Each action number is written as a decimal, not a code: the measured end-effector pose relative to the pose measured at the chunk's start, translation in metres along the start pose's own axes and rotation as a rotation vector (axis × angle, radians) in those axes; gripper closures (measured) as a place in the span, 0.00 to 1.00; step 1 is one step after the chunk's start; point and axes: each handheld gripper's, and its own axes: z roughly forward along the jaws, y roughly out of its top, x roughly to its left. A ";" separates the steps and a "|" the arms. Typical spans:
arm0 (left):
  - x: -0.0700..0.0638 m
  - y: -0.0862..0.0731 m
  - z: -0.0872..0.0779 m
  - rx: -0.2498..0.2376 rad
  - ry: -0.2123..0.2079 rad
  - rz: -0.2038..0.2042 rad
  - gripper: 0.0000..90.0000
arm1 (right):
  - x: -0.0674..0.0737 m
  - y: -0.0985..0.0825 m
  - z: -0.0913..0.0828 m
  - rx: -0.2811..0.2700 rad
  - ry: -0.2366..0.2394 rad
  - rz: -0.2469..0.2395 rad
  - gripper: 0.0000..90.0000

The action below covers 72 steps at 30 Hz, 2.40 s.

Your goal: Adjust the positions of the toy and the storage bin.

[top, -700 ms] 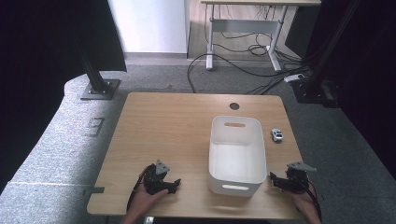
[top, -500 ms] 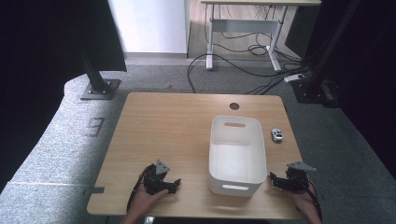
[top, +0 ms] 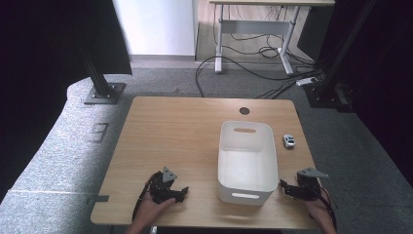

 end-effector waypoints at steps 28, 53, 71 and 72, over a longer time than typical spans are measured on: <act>0.000 0.000 0.000 0.000 0.001 -0.001 0.14 | 0.003 0.015 -0.018 -0.075 0.015 0.070 0.24; 0.000 0.000 0.000 0.000 0.001 -0.001 0.14 | 0.019 0.046 -0.060 -0.234 0.053 0.091 0.24; 0.000 0.000 0.000 0.000 0.001 -0.001 0.14 | 0.033 0.063 -0.079 -0.310 0.071 0.088 0.24; 0.000 0.000 0.000 0.000 0.001 -0.001 0.14 | 0.033 0.064 -0.080 -0.314 0.072 0.085 0.24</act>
